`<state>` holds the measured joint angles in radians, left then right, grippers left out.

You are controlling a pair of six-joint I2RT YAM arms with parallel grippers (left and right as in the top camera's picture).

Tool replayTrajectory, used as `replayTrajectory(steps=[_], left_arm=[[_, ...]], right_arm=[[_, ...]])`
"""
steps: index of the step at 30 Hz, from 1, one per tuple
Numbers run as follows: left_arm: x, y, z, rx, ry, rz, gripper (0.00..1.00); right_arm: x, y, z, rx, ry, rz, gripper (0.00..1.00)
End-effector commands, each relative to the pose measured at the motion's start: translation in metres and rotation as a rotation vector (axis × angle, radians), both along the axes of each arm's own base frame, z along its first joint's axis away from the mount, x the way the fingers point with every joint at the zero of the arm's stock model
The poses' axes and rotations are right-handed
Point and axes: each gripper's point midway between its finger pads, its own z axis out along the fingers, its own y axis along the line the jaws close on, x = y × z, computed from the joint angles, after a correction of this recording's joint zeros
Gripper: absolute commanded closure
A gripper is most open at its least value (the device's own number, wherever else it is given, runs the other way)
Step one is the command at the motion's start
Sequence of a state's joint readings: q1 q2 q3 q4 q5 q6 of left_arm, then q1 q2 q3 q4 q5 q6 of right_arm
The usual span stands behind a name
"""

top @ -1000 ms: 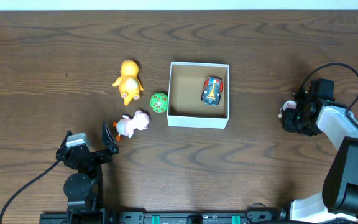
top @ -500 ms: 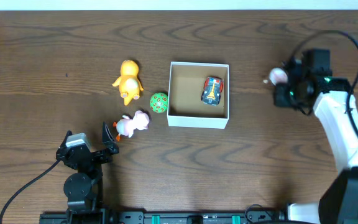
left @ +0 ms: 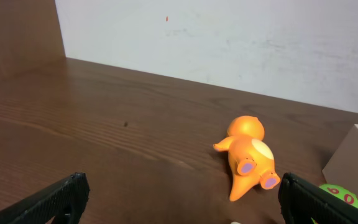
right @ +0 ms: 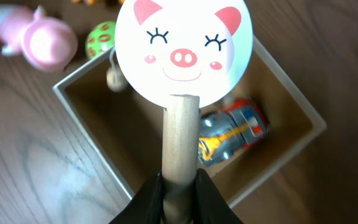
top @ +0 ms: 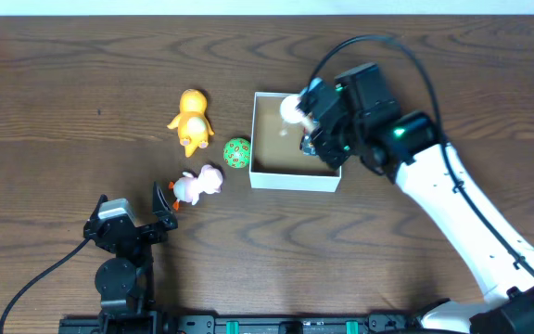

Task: Pack container
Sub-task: 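Lift the rattle and carry it over the white box, then lower the rattle into the box's left side and release it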

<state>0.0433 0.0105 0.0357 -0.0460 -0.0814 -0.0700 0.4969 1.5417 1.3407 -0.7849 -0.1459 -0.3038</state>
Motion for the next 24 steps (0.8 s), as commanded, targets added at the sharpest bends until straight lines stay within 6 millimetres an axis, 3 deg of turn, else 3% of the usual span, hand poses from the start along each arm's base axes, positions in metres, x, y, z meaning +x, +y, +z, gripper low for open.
replayTrajectory(steps=[1, 10, 24], left_arm=[[0.0, 0.0, -0.019, 0.012, 0.047, 0.001, 0.02], [0.0, 0.0, -0.019, 0.012, 0.047, 0.001, 0.02], [0.0, 0.0, -0.019, 0.012, 0.047, 0.001, 0.02]], right_arm=[[0.005, -0.004, 0.007, -0.125, -0.11, 0.066, 0.89], [-0.002, -0.005, -0.001, -0.174, -0.098, 0.143, 0.84], [-0.022, -0.017, -0.056, -0.321, 0.054, 0.294, 0.83]])
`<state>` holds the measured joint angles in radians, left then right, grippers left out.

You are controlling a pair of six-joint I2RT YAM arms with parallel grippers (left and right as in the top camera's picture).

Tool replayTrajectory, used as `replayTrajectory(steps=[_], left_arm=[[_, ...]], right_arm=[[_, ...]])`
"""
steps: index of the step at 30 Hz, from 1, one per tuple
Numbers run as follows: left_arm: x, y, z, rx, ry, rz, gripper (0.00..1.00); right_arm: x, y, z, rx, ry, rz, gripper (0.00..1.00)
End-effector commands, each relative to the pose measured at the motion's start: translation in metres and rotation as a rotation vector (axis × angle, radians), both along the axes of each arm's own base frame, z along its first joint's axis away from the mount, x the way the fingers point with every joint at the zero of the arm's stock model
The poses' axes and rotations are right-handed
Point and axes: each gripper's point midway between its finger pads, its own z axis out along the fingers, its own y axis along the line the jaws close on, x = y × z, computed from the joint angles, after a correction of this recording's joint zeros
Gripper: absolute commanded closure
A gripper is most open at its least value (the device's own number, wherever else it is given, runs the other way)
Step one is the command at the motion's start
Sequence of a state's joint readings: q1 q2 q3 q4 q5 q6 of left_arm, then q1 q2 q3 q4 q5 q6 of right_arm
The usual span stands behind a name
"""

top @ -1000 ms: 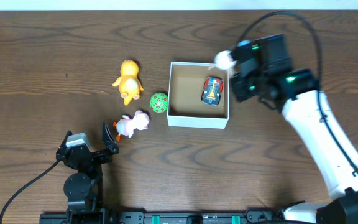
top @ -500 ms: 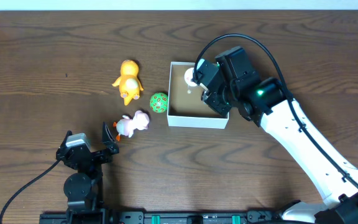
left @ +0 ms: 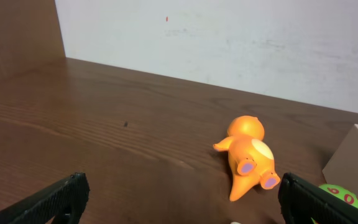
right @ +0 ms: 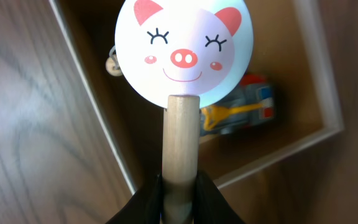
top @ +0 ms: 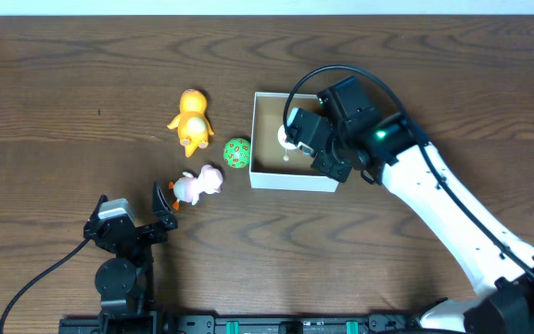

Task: Pack container
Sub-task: 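Lower the rattle into the box's left side and release it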

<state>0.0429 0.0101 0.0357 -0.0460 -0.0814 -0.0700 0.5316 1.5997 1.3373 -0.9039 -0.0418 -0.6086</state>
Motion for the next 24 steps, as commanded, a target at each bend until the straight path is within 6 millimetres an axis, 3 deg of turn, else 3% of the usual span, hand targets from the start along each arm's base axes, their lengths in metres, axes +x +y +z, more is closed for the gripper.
replayTrajectory(steps=[1, 7, 14, 16, 17, 24], left_arm=[[0.0, 0.0, -0.019, 0.012, 0.048, 0.001, 0.02], [0.0, 0.0, -0.019, 0.012, 0.048, 0.001, 0.02], [0.0, 0.0, -0.019, 0.012, 0.048, 0.001, 0.02], [0.0, 0.0, -0.019, 0.012, 0.048, 0.001, 0.02], [0.0, 0.0, -0.019, 0.012, 0.048, 0.001, 0.02], [0.0, 0.0, -0.019, 0.012, 0.048, 0.001, 0.02]], right_arm=[[-0.005, -0.002, -0.023, -0.054, 0.053, 0.036, 0.83], [-0.008, -0.004, -0.048, -0.096, 0.125, 0.037, 0.84], [-0.011, -0.006, -0.053, -0.11, 0.149, 0.036, 0.85], [-0.014, -0.008, -0.054, -0.118, 0.162, 0.036, 0.78], [-0.017, -0.01, -0.054, -0.125, 0.174, 0.036, 0.68], [-0.019, -0.013, -0.055, -0.137, 0.184, 0.034, 0.51]])
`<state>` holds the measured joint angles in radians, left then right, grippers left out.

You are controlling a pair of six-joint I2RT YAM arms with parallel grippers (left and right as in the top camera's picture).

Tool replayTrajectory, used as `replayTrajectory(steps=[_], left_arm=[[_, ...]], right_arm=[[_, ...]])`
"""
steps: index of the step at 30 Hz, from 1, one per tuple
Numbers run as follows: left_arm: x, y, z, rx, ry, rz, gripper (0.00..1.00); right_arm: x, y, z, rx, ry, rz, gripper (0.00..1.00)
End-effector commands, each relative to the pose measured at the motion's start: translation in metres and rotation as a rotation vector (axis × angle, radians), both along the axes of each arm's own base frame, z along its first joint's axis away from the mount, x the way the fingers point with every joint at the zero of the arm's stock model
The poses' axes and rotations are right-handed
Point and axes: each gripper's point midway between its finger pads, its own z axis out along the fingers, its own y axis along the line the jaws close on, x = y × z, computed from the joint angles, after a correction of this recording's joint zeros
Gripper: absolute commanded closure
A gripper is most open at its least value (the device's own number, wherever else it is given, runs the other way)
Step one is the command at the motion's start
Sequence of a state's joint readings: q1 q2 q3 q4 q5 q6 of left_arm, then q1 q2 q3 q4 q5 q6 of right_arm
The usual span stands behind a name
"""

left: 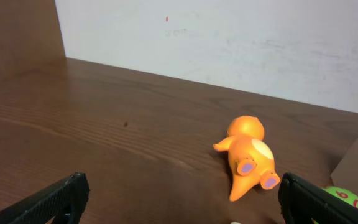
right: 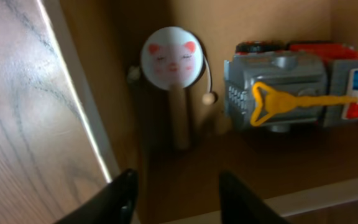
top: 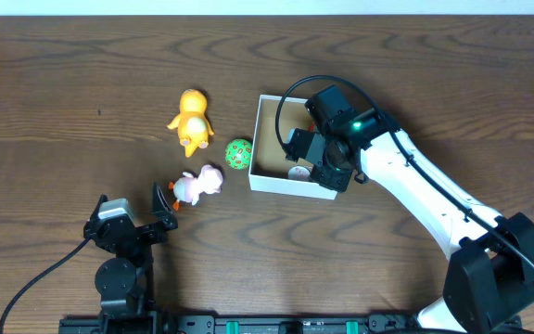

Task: Pack container
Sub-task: 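Lower the rattle into the box's left side and release it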

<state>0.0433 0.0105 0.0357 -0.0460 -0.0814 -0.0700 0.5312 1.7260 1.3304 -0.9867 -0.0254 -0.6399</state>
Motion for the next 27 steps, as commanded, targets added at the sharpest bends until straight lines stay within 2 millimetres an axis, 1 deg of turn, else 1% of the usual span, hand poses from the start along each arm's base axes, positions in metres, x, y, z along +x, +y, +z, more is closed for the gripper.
replayTrajectory(steps=[1, 3, 5, 7, 9, 11, 13, 14, 16, 18, 20, 22, 25, 27], left_arm=[[0.0, 0.0, -0.019, 0.012, 0.047, 0.001, 0.02], [0.0, 0.0, -0.019, 0.012, 0.047, 0.001, 0.02], [0.0, 0.0, -0.019, 0.012, 0.047, 0.001, 0.02], [0.0, 0.0, -0.019, 0.012, 0.047, 0.001, 0.02], [0.0, 0.0, -0.019, 0.012, 0.047, 0.001, 0.02], [0.0, 0.0, -0.019, 0.012, 0.047, 0.001, 0.02], [0.0, 0.0, -0.019, 0.012, 0.047, 0.001, 0.02], [0.0, 0.0, -0.019, 0.012, 0.047, 0.001, 0.02], [0.0, 0.0, -0.019, 0.012, 0.047, 0.001, 0.02], [0.0, 0.0, -0.019, 0.012, 0.047, 0.001, 0.02], [0.0, 0.0, -0.019, 0.012, 0.047, 0.001, 0.02], [0.0, 0.0, -0.019, 0.012, 0.047, 0.001, 0.02], [0.0, 0.0, -0.019, 0.012, 0.047, 0.001, 0.02], [0.0, 0.0, -0.019, 0.012, 0.047, 0.001, 0.02]], right_arm=[[-0.003, 0.001, -0.003, -0.006, 0.008, 0.009, 0.48], [0.0, 0.002, -0.001, 0.002, -0.005, 0.009, 0.48], [0.006, 0.006, 0.007, 0.022, -0.028, -0.016, 0.48], [0.015, 0.01, 0.02, 0.06, -0.061, -0.083, 0.47], [0.026, 0.012, 0.036, 0.11, -0.091, -0.193, 0.43], [0.032, 0.011, 0.044, 0.136, -0.098, -0.265, 0.42], [0.034, 0.009, 0.047, 0.148, -0.093, -0.312, 0.42], [0.032, 0.011, 0.047, 0.162, -0.076, -0.33, 0.42], [0.02, 0.021, 0.047, 0.215, -0.006, -0.318, 0.43], [0.005, 0.032, 0.048, 0.27, 0.083, -0.303, 0.48], [-0.011, 0.038, 0.048, 0.298, 0.167, -0.319, 0.5], [-0.023, 0.04, 0.048, 0.311, 0.228, -0.317, 0.56], [-0.037, 0.043, 0.05, 0.329, 0.3, -0.313, 0.61], [-0.045, 0.045, 0.051, 0.335, 0.338, -0.311, 0.7]])
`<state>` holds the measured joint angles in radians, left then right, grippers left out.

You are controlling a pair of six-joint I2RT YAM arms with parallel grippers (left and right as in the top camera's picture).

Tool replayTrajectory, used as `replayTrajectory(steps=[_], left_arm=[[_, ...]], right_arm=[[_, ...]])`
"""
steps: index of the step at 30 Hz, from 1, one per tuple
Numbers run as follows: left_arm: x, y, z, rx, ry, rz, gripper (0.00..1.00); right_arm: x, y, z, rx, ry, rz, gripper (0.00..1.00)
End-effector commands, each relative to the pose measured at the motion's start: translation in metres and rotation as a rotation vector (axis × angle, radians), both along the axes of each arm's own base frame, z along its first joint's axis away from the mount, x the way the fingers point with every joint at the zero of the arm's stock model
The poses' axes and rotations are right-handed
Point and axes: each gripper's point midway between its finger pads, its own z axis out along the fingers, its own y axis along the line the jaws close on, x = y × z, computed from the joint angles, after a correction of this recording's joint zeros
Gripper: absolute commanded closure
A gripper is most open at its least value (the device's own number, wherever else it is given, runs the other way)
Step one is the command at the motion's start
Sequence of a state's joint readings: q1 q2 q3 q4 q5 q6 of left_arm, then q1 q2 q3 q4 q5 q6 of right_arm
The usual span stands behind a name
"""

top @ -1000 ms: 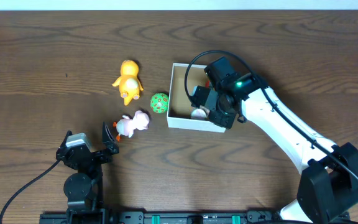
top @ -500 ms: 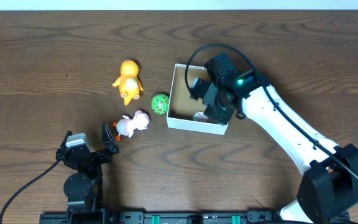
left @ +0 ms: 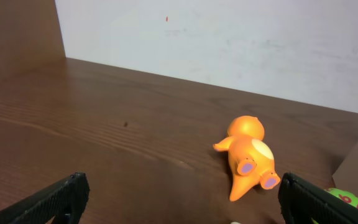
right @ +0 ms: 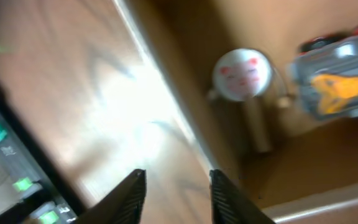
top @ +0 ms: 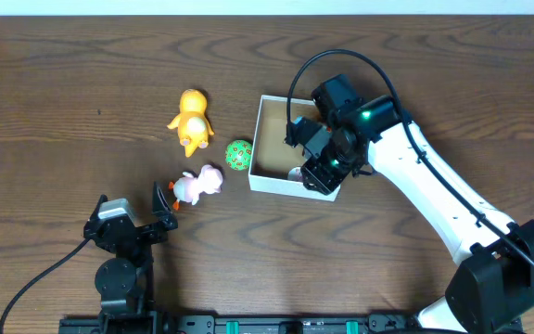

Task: Pack container
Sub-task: 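Lower the rattle into the box's left side and release it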

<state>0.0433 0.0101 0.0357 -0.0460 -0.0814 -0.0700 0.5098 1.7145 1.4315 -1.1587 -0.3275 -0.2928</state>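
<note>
The white box stands mid-table. Inside it lie the pig-face wooden rattle and a grey toy car. My right gripper hangs open and empty over the box's near rim; overhead its arm covers the box's right half. Left of the box lie the green ball, the orange toy and the pink pig toy. My left gripper is open near the table's front edge, with the orange toy ahead of it.
The white wall rises behind the table in the left wrist view. The table's front rail with green parts shows at the right wrist view's lower left.
My open right gripper has moved from inside the box to over its near rim. The rattle and the car stay in the box. The left arm has not moved.
My right gripper was shut on the rattle's handle above the box, then lower over it. By 0.9 s ago the rattle lay in the box beside the car and the gripper was open. Now the gripper is over the rim.
</note>
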Motion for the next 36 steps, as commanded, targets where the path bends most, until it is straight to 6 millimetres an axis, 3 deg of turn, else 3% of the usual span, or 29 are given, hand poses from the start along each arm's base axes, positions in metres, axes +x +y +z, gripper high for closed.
replayTrajectory(steps=[1, 6, 10, 15, 22, 36], left_arm=[[0.0, 0.0, -0.019, 0.012, 0.048, 0.001, 0.02], [0.0, 0.0, -0.019, 0.012, 0.048, 0.001, 0.02], [0.0, 0.0, -0.019, 0.012, 0.048, 0.001, 0.02], [0.0, 0.0, -0.019, 0.012, 0.048, 0.001, 0.02], [0.0, 0.0, -0.019, 0.012, 0.048, 0.001, 0.02], [0.0, 0.0, -0.019, 0.012, 0.048, 0.001, 0.02]], right_arm=[[-0.012, 0.013, 0.016, 0.094, 0.057, -0.005, 0.78], [-0.029, 0.001, 0.012, 0.038, 0.116, 0.011, 0.99], [-0.035, -0.011, 0.005, -0.029, 0.134, 0.007, 0.99], [-0.041, -0.011, -0.008, -0.046, 0.14, 0.033, 0.99], [-0.034, -0.028, -0.027, -0.15, 0.084, 0.028, 0.96], [-0.02, -0.031, -0.031, -0.176, 0.026, 0.016, 0.9]])
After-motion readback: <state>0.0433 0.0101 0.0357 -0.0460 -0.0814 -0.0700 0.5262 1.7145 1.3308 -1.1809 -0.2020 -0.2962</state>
